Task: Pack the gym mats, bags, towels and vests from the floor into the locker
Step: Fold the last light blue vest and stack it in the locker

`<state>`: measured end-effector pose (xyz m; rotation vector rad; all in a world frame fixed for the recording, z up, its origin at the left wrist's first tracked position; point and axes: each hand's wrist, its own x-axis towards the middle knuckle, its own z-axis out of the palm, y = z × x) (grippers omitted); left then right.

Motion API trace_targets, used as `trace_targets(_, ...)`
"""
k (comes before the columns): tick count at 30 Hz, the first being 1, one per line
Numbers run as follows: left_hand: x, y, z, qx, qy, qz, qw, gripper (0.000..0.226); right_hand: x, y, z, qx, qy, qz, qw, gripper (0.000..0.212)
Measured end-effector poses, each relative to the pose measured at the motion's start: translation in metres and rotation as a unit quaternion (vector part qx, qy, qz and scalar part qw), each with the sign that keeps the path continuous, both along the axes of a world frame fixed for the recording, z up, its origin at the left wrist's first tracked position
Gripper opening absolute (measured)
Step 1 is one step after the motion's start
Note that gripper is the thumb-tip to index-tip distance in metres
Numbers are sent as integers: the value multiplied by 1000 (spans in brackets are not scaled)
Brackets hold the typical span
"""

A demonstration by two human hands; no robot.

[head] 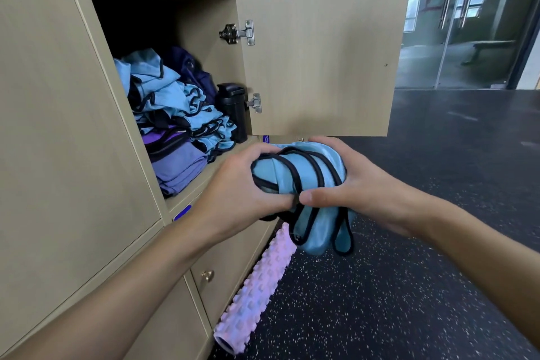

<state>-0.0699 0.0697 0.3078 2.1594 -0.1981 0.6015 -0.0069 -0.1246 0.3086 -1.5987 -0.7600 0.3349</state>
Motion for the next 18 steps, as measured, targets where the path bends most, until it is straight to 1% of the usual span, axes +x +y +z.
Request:
trace_targets(2, 1, 2, 0, -29, -1, 0, 1000, 54, -1, 0, 1, -50, -71, -57, 995, 81)
trace_targets(3, 2, 2, 1, -37, 0, 2, 999, 52, -1, 0, 1, -60, -85, -57, 993, 80)
trace_targets(5, 1, 1, 4, -49, 6, 4, 999, 46, -1, 0, -2, -48, -62, -20, 997, 87)
trace_targets(7, 0, 0, 6, -62, 12, -3, 998, 40, -1, 0, -4, -46, -53, -14, 997, 95)
trace_targets(9, -3, 2, 6, -90, 8, -13, 996, 27, -1, 2, -4, -44, -58, -36, 997, 92)
trace_targets(11, -6, 3, 2, -115, 11, -15, 993, 21, -1, 9, -4, -47, -73, -53, 995, 83)
trace_targets(13, -5, 10, -3, -131, 21, -11, 991, 22, 2, 20, -2, -45, -83, -66, 993, 74)
trace_targets(14, -2, 16, -2, -125, 18, 4, 992, 27, 4, 25, 0, -40, -82, -68, 993, 73)
trace_targets(16, 6, 27, 6, -110, 15, 40, 993, 34, 13, 36, 7, -28, -79, -66, 994, 77)
trace_targets(18, 17, 36, 14, -154, 15, 23, 988, 33, 27, 45, 15, -4, -75, -74, 994, 82)
